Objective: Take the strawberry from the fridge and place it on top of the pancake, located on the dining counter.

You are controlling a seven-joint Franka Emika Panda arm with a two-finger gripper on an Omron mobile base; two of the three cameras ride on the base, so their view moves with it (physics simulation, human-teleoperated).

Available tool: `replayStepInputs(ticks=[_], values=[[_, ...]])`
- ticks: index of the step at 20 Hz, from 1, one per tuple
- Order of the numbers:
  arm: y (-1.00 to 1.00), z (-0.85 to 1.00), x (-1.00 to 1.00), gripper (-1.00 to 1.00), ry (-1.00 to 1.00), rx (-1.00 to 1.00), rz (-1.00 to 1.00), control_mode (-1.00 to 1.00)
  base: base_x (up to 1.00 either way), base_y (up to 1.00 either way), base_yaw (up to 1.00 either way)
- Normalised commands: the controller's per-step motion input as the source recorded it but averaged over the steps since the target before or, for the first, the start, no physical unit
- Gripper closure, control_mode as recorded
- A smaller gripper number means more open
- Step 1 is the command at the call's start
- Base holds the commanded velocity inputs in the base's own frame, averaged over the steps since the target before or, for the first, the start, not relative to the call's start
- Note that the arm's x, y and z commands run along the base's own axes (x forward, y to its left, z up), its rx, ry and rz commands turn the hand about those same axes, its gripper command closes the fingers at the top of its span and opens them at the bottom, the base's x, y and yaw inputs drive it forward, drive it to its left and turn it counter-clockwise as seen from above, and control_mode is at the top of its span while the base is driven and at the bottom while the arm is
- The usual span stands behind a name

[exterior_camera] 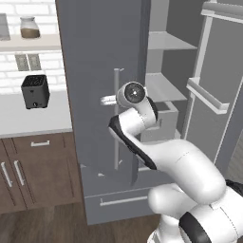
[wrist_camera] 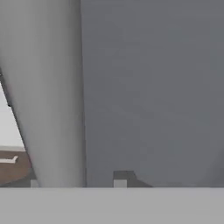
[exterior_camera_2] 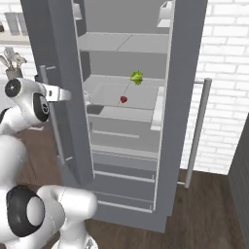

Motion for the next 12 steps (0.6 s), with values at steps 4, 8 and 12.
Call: replayStepInputs(ticks=[4,8,12], values=[[0.17,-0.05,-0.81,-1.00,0.02,0.02,0.00,-1.00,0.00,0.00,0.00],[-0.62,0.12,-0.83,-1.00,0.00,0.22,-0.05,-1.00,0.00,0.00,0.00],[-1.00,0.06,-0.69,-1.00,0.00,0.29,-0.09,-1.00,0.00,0.00,0.00]])
